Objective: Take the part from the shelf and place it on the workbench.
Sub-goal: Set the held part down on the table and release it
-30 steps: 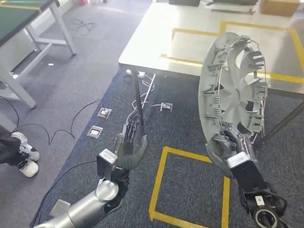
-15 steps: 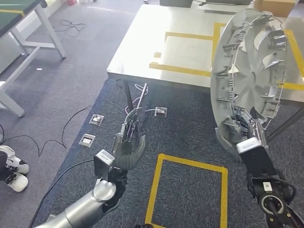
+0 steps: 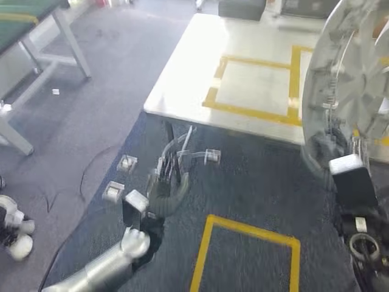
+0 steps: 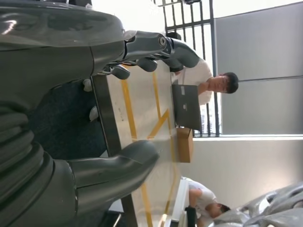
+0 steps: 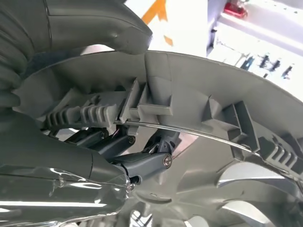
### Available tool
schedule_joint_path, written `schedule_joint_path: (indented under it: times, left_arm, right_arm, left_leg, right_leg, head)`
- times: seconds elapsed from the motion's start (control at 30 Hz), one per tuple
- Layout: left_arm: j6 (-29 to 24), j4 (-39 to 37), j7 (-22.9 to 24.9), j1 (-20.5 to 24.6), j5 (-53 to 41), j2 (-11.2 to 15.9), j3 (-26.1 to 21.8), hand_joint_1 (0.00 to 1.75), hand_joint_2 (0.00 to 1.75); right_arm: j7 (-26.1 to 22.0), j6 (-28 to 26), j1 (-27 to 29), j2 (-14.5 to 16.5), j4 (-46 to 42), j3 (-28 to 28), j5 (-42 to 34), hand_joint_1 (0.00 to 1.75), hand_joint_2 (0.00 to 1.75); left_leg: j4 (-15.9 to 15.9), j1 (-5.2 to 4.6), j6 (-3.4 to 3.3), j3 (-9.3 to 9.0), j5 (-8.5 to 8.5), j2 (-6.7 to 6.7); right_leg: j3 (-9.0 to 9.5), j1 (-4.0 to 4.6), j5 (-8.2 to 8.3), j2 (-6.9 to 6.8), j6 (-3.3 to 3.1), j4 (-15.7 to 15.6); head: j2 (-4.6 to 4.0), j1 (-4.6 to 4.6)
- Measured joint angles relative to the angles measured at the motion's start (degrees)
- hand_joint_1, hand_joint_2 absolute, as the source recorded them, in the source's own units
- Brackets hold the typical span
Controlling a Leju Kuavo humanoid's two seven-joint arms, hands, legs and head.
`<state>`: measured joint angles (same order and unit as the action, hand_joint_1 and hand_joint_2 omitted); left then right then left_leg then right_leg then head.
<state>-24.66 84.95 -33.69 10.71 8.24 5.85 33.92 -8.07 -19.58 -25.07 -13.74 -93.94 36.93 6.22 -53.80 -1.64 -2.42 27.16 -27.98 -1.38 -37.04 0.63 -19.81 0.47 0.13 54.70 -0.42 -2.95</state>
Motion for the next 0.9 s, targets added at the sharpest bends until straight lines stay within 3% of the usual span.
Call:
schedule_joint_path:
  times: [0.07,0.13,0.2,0.27,0.3,0.33,0.37,0.43,0.47,0.5,0.53,0.6,0.63,0.7,0.77,0.8,0.83,0.87,0.9]
  left_arm:
    - [0.1,0.1,0.0,0.3,0.0,0.0,0.0,0.0,1.75]
    - [0.1,0.3,-0.1,0.6,0.0,0.0,0.0,0.0,1.75]
    - [0.2,0.2,-0.1,0.7,0.1,0.1,0.0,0.0,1.75]
    - [0.4,0.1,-0.1,0.5,0.2,0.2,0.0,0.0,1.75]
    - [0.5,0.0,-0.2,0.5,0.3,0.2,0.0,0.0,1.75]
    - [0.5,-0.1,-0.2,0.5,0.4,0.2,0.0,0.0,1.75]
    - [0.6,-0.2,-0.2,0.5,0.5,0.3,0.0,0.0,1.75]
    - [0.6,-0.3,-0.4,0.5,0.6,0.3,0.0,0.0,1.75]
    - [0.6,-0.3,-0.5,0.5,0.6,0.3,0.0,0.0,1.75]
    - [0.6,-0.4,-0.6,0.6,0.6,0.3,0.0,0.0,1.75]
    - [0.6,-0.4,-0.7,0.7,0.6,0.3,0.0,0.0,1.75]
    - [0.6,-0.4,-0.9,1.1,0.6,0.2,0.0,0.0,1.75]
    - [0.6,-0.4,-1.0,1.4,0.6,0.2,0.0,0.0,1.75]
    - [0.6,-0.5,-1.0,1.5,0.6,0.1,0.0,0.0,1.75]
    - [0.6,-0.6,-1.1,1.2,0.6,0.1,0.0,0.0,1.75]
    - [0.6,-0.7,-1.1,1.1,0.7,0.1,0.0,0.0,1.75]
    - [0.7,-0.7,-1.1,1.0,0.7,0.1,0.0,0.0,1.75]
    - [0.7,-0.8,-1.1,1.0,0.7,0.1,0.0,0.0,1.75]
    - [0.8,-0.8,-1.1,0.9,0.7,0.1,0.0,0.0,1.75]
  right_arm:
    - [0.2,-0.1,-0.6,0.0,0.4,-0.5,0.0,1.75,1.75]
    - [0.3,-0.2,-1.1,-0.1,0.7,-0.8,0.0,1.75,1.75]
    - [0.5,-0.4,-1.5,-0.1,1.3,-1.0,0.0,1.75,1.75]
    - [0.6,-0.7,-1.8,-0.3,2.2,-1.2,-0.2,1.75,1.75]
    - [0.6,-0.8,-1.9,-0.3,2.8,-1.3,-0.3,1.75,1.75]
    - [0.6,-1.0,-1.9,-0.4,3.3,-1.3,-0.5,1.75,1.75]
    - [0.5,-1.1,-2.0,-0.4,3.9,-1.4,-0.7,1.75,1.75]
    - [0.3,-1.3,-2.3,-0.4,4.9,-1.6,-0.9,1.75,1.75]
    - [0.2,-1.4,-2.6,-0.5,5.5,-1.6,-0.9,1.75,1.75]
    - [0.1,-1.6,-3.0,-0.5,6.1,-1.7,-0.9,1.75,1.75]
    - [-0.1,-1.7,-3.5,-0.5,6.7,-1.9,-1.0,1.75,1.75]
    - [-0.2,-1.8,-4.6,-0.7,7.7,-2.3,-1.0,1.75,1.75]
    - [-0.3,-1.8,-5.1,-0.7,8.2,-2.5,-1.1,1.75,1.75]
    - [-0.5,-1.7,-6.1,-0.8,9.4,-2.7,-1.1,1.75,1.75]
    - [-0.6,-1.7,-6.6,-0.9,10.7,-2.9,-1.1,1.75,1.75]
    - [-0.5,-1.7,-6.7,-0.9,11.5,-3.0,-1.2,1.75,1.75]
    - [-0.5,-1.7,-6.8,-1.0,12.2,-3.1,-1.3,1.75,1.75]
    - [-0.4,-1.7,-6.8,-1.0,12.8,-3.1,-1.4,1.75,1.75]
    - [-0.4,-1.7,-7.0,-1.1,13.3,-3.2,-1.4,1.75,1.75]
  left_leg:
    - [-0.2,-0.01,0.55,-0.28,-0.35,-0.06]
    - [-3.2,-0.08,1.12,1.01,0.01,0.12]
    - [-10.1,0.44,2.18,5.36,-0.73,0.36]
    - [-16.2,1.3,3.28,10.4,-3.74,0.61]
    - [-17.1,1.66,3.66,12.12,-4.9,0.75]
    - [-16.3,1.94,3.93,13.15,-4.93,0.89]
    - [-13.7,2.17,4.09,13.46,-3.22,1.0]
    - [-5.2,2.33,3.96,12.75,4.7,1.2]
    - [-1.8,2.3,3.69,12.38,7.95,1.29]
    - [0.2,2.21,3.33,12.21,10.01,1.31]
    - [1.0,2.13,2.9,12.12,10.39,1.33]
    - [1.0,2.11,1.96,11.22,9.61,1.22]
    - [1.1,2.17,1.52,10.59,9.21,1.2]
    - [1.2,2.23,0.9,9.24,8.42,1.04]
    - [1.2,2.13,0.62,7.79,7.28,0.9]
    - [1.2,2.08,0.61,6.91,6.61,0.79]
    - [1.2,2.03,0.64,5.95,5.94,0.67]
    - [1.2,2.0,0.72,4.94,5.25,0.57]
    - [1.2,1.98,0.82,4.01,4.58,0.5]
  right_leg:
    - [1.12,0.01,-0.54,0.04,-0.44,-0.5]
    - [2.57,-0.45,-1.04,0.05,-0.77,-1.4]
    - [4.13,-0.88,-1.72,0.07,-0.9,-2.2]
    - [5.5,-1.15,-2.8,0.1,-0.79,-2.5]
    - [6.3,-1.35,-3.48,0.14,-0.63,-2.5]
    - [7.17,-1.58,-4.21,0.18,-0.41,-2.5]
    - [8.15,-1.82,-5.0,0.23,-0.11,-2.5]
    - [9.59,-2.09,-6.5,0.29,0.59,-2.4]
    - [10.04,-2.09,-7.21,0.38,1.03,-2.4]
    - [10.46,-2.02,-7.77,0.45,1.46,-2.4]
    - [10.94,-1.96,-8.15,0.52,1.83,-2.4]
    - [11.54,-2.07,-8.68,0.39,2.46,-2.2]
    - [10.95,-2.16,-9.01,0.24,2.63,-0.7]
    - [7.31,-2.23,-10.7,-0.02,2.87,6.3]
    - [2.44,-2.14,-13.85,-0.06,3.05,14.4]
    - [0.74,-2.11,-15.01,-0.06,3.11,16.2]
    - [-0.17,-2.1,-15.17,-0.07,3.1,15.9]
    - [-0.24,-2.1,-13.81,-0.08,2.99,13.7]
    - [0.25,-2.1,-10.85,-0.1,2.79,9.9]
  head:
    - [0.0,0.1]
    - [0.0,-0.05]
    - [0.01,-0.45]
    - [0.02,-0.69]
    - [0.02,-0.71]
    - [0.02,-0.77]
    - [0.02,-0.85]
    - [0.01,-1.07]
    - [0.01,-1.16]
    - [0.01,-1.16]
    - [0.01,-1.16]
    - [0.01,-1.02]
    - [0.0,-0.96]
    - [0.01,-0.61]
    - [0.01,-0.31]
    - [0.01,-0.21]
    - [0.01,-0.15]
    - [0.01,-0.09]
    - [0.0,-0.03]
